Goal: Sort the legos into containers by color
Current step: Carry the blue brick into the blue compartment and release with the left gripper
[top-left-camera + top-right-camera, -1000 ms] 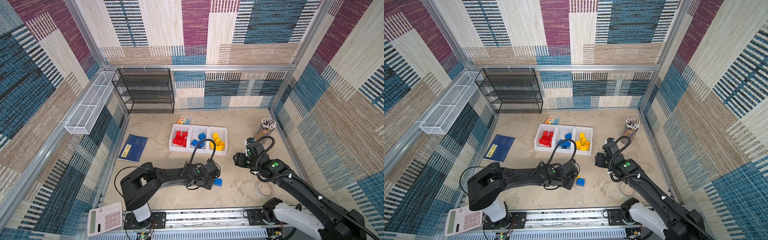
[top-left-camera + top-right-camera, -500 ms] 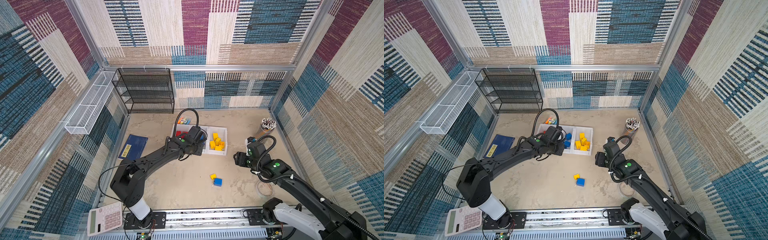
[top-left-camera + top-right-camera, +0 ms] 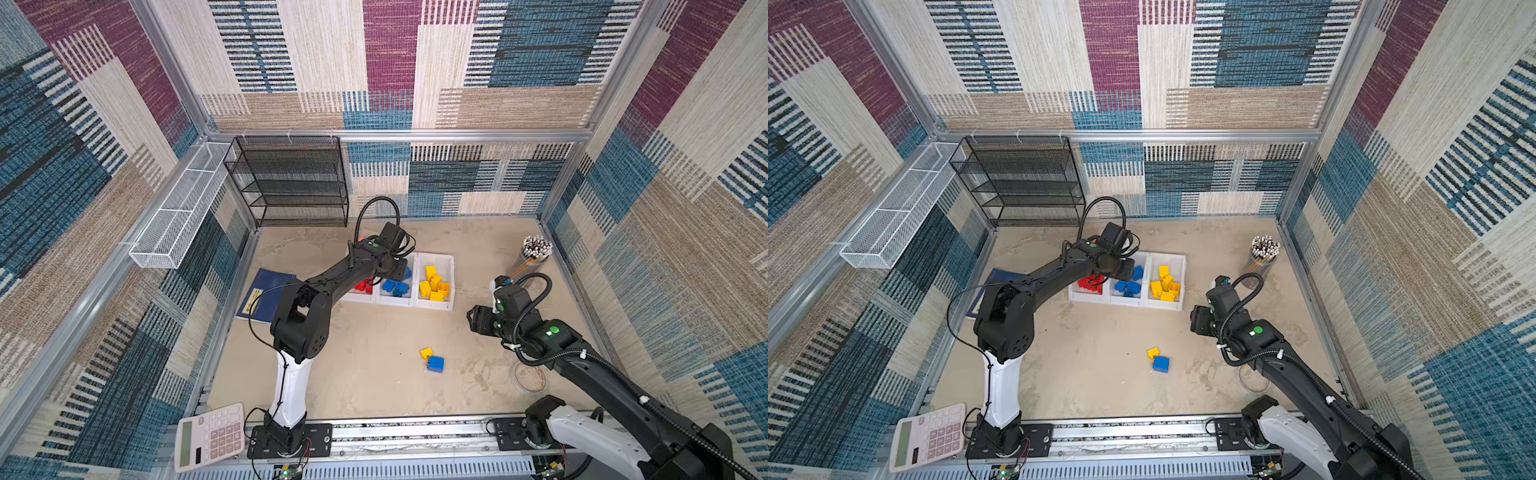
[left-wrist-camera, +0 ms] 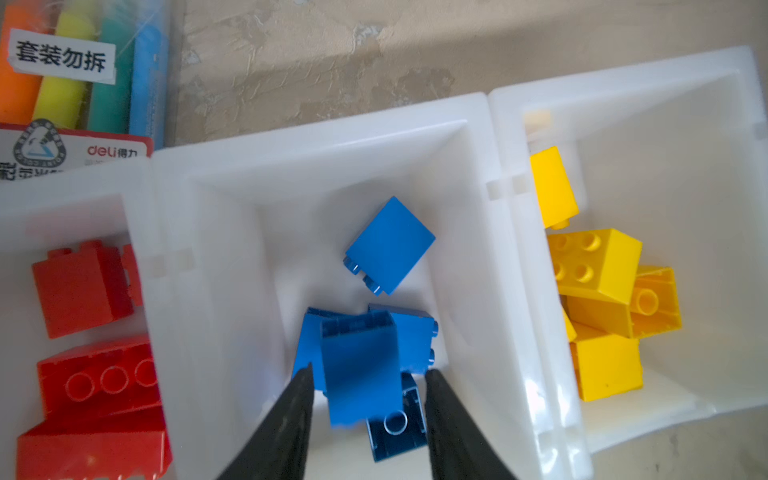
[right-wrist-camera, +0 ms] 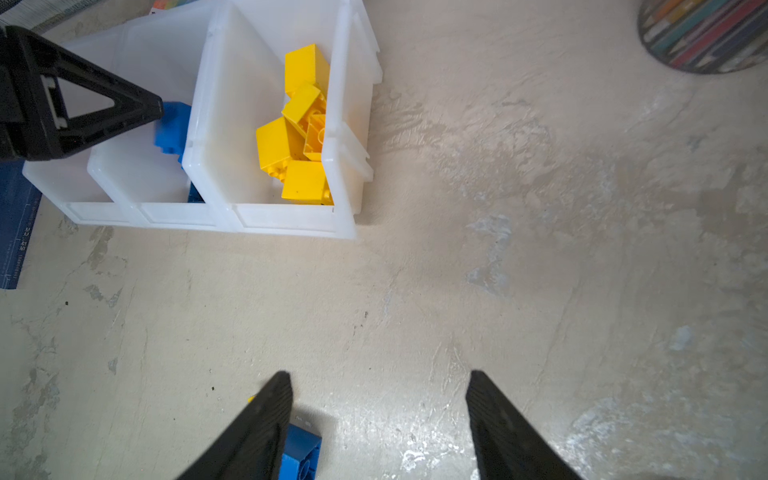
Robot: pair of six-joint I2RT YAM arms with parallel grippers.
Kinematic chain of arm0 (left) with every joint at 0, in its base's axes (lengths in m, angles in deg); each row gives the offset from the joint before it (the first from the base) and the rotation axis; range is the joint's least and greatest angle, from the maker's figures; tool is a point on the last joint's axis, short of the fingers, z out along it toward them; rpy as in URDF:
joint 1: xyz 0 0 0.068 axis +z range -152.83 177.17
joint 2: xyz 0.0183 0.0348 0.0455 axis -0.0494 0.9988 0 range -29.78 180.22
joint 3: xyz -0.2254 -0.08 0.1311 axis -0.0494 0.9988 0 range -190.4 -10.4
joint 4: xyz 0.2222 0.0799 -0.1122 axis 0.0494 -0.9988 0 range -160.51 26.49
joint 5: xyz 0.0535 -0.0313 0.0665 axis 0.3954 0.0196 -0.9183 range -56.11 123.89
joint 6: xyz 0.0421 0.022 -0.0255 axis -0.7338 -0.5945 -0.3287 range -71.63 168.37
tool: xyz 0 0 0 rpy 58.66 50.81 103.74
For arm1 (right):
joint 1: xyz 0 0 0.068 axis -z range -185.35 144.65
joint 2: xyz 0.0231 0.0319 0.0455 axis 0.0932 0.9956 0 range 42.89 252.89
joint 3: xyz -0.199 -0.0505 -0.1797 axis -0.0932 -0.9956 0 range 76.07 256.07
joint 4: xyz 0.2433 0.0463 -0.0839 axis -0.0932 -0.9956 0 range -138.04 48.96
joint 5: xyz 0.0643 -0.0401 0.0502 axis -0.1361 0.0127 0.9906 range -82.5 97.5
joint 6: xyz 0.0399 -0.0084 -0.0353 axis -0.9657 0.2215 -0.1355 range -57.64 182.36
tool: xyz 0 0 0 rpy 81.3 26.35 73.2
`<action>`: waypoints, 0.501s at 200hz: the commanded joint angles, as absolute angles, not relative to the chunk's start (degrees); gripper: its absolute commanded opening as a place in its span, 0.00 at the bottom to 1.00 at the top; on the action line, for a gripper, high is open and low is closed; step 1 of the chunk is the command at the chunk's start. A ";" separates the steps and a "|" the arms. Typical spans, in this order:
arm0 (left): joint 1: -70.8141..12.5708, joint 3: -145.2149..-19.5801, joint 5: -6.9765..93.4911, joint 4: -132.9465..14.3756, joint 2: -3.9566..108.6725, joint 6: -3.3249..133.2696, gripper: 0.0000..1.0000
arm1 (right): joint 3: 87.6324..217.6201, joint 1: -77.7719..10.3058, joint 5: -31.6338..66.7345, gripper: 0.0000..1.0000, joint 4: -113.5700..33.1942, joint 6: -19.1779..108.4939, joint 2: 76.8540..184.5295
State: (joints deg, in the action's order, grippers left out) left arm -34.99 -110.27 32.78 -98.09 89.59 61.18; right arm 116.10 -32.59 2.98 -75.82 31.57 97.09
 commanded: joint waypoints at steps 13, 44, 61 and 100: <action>-34.34 -111.13 33.04 -98.88 88.68 59.79 0.58 | 116.99 -32.60 3.03 0.71 -76.43 31.31 97.30; -34.20 -107.02 34.76 -97.66 84.28 60.92 0.59 | 117.39 -32.63 2.92 0.71 -77.03 31.02 97.19; -34.17 -101.05 36.22 -95.38 79.38 62.24 0.59 | 117.26 -32.73 3.43 0.70 -77.15 30.68 96.99; -34.10 -80.19 37.77 -87.21 62.76 67.03 0.60 | 117.19 -33.10 3.86 0.70 -77.92 30.78 97.24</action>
